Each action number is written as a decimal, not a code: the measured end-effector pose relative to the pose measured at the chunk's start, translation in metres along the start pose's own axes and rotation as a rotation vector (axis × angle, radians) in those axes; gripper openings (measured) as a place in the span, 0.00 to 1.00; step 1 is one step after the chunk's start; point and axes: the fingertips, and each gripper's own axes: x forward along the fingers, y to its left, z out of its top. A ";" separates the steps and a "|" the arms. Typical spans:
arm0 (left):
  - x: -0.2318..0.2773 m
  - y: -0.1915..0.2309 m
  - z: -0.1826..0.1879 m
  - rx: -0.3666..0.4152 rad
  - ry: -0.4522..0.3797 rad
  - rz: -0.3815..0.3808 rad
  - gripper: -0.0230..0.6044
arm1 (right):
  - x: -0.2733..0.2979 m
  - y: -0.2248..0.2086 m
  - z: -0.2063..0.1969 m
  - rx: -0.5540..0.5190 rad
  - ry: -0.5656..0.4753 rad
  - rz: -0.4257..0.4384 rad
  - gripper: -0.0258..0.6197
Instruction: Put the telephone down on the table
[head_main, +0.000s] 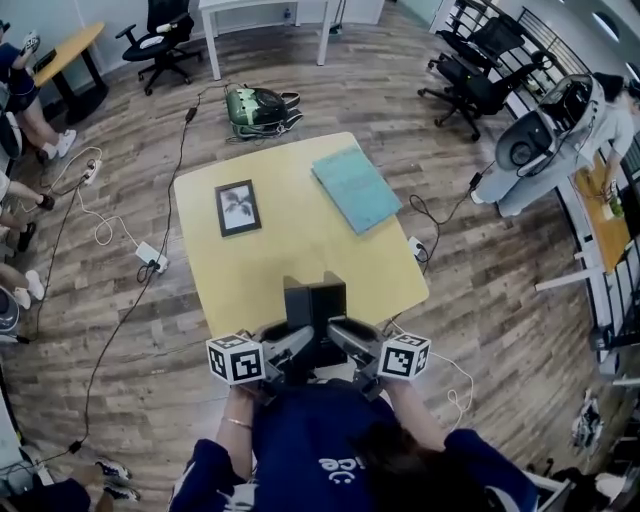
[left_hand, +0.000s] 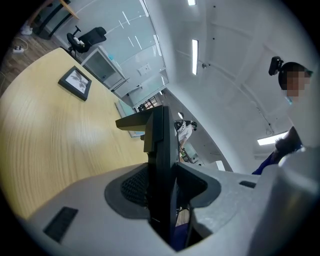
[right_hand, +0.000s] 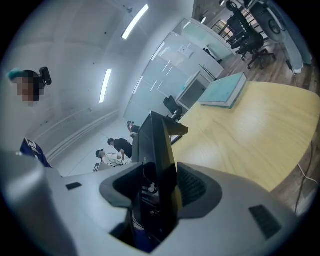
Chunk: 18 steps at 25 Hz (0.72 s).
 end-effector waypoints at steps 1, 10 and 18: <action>0.000 0.003 0.005 0.001 0.005 -0.003 0.32 | 0.004 0.000 0.003 -0.003 0.000 -0.001 0.38; -0.005 0.015 0.037 -0.002 0.007 0.008 0.32 | 0.032 0.004 0.024 0.014 -0.009 -0.008 0.38; 0.006 0.015 0.061 -0.004 -0.053 0.050 0.32 | 0.041 0.001 0.054 -0.008 0.042 0.037 0.38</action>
